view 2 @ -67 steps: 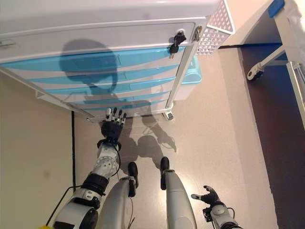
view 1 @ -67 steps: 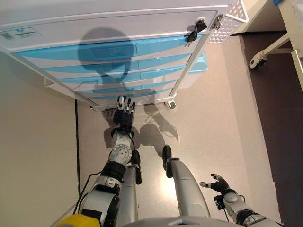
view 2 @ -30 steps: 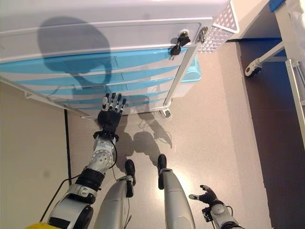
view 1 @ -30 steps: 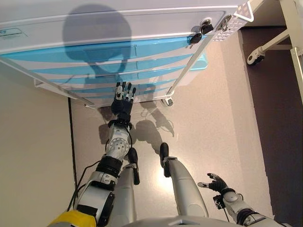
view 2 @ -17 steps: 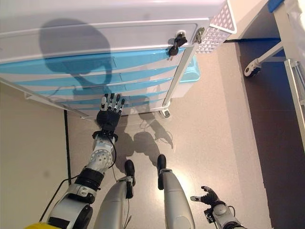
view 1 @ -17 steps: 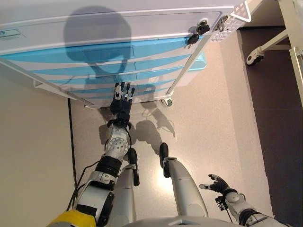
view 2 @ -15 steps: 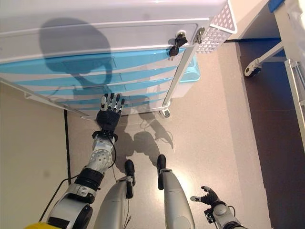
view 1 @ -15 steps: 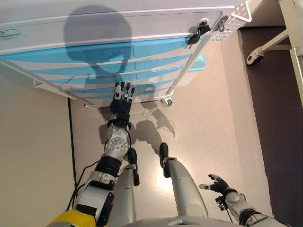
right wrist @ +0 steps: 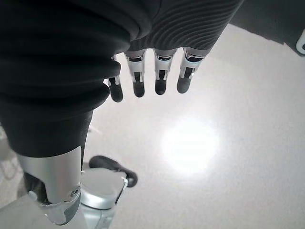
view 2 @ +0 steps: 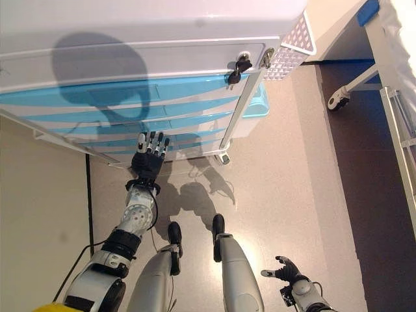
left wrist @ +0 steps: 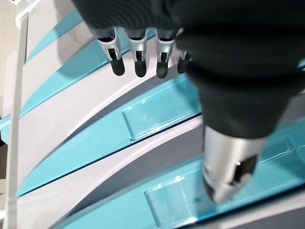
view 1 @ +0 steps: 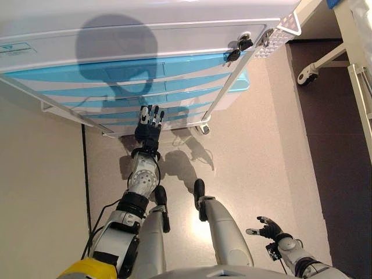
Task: Open the drawer and pick up the medicine
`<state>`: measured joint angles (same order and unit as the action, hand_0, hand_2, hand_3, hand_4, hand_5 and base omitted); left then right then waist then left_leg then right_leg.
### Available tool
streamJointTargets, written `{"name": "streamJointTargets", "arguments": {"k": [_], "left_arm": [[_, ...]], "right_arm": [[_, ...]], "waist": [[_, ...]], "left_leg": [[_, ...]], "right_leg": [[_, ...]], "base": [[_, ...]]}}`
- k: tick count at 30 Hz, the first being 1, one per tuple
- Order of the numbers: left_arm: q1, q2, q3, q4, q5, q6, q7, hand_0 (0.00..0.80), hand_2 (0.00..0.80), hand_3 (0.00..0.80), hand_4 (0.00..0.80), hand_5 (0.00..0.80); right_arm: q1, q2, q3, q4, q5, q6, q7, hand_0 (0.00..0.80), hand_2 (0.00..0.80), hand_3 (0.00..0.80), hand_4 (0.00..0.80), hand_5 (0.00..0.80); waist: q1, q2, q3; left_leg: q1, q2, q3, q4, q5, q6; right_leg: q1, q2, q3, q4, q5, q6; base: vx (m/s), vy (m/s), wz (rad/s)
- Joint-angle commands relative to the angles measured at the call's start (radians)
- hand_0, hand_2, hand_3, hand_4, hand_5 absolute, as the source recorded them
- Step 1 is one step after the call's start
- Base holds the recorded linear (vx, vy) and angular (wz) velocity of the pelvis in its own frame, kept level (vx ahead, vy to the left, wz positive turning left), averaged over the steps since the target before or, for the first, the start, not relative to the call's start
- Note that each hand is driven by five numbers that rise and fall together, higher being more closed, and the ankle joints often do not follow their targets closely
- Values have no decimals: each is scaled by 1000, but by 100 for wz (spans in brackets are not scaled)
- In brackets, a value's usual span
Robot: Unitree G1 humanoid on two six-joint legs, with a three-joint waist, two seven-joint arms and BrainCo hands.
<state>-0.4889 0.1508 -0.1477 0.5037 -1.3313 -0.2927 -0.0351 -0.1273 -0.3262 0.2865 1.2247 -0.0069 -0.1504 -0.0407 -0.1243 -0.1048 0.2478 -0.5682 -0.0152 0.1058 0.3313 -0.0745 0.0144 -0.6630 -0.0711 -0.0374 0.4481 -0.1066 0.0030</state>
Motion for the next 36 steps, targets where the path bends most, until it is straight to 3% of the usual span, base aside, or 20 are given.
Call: {"name": "streamJointTargets", "arguments": {"k": [1, 2, 4, 5, 6, 8, 9, 36], "left_arm": [[-246, 48, 8, -141, 63, -93, -110, 157, 157, 157, 157, 157], [-250, 48, 9, -139, 66, -97, -106, 273, 273, 273, 273, 273], [-254, 47, 12, -139, 65, -100, -102, 292, 292, 292, 292, 292], [-260, 48, 13, -137, 63, -101, -96, 420, 420, 420, 420, 420], [-264, 48, 13, -137, 61, -103, -91, 439, 439, 439, 439, 439], [-270, 50, 16, -138, 64, -105, -86, 637, 637, 637, 637, 637], [-270, 49, 18, -140, 63, -104, -85, 800, 800, 800, 800, 800], [-269, 49, 18, -162, 85, -113, -46, 800, 800, 800, 800, 800]], "right_arm": [[35, -56, 44, 33, -10, -12, 0, 0, 0, 0, 0, 0], [32, -55, 45, 34, -12, -12, 0, 0, 0, 0, 0, 0], [30, -54, 45, 36, -12, -12, -1, 0, 0, 0, 0, 0], [27, -53, 47, 34, -12, -11, -3, 0, 0, 0, 0, 0], [23, -54, 47, 32, -12, -11, -4, 0, 0, 0, 0, 0], [20, -54, 48, 33, -15, -9, -7, 0, 0, 0, 0, 0], [19, -53, 48, 34, -15, -9, -6, 0, 0, 0, 0, 0], [4, -52, 58, 33, -28, -4, -13, 0, 0, 0, 0, 0]], "waist": [[3, 28, -75], [4, 29, -74], [4, 30, -73], [5, 32, -71], [4, 33, -71], [4, 35, -70], [4, 35, -69], [13, 40, -51]], "left_leg": [[0, -25, -43, -5, -23, 22], [1, -25, -42, -7, -23, 22], [3, -26, -43, -8, -23, 22], [5, -26, -43, -10, -23, 22], [6, -27, -42, -13, -21, 22], [7, -27, -41, -14, -20, 22], [7, -27, -41, -14, -20, 21], [5, -31, -55, -1, -17, 19]], "right_leg": [[26, 20, -5, -40, 79, 48], [27, 20, -5, -40, 79, 48], [29, 20, -3, -40, 78, 48], [31, 19, -2, -40, 78, 48], [32, 19, -2, -43, 79, 48], [32, 21, -1, -45, 81, 48], [32, 20, -1, -45, 81, 49], [38, 20, -7, -23, 66, 43]], "base": [[0, 0, 0], [0, 0, 0], [0, 0, 0], [0, 0, 0], [0, 11, -3], [-1, 5, -2], [0, 0, 0], [0, 0, 0]]}}
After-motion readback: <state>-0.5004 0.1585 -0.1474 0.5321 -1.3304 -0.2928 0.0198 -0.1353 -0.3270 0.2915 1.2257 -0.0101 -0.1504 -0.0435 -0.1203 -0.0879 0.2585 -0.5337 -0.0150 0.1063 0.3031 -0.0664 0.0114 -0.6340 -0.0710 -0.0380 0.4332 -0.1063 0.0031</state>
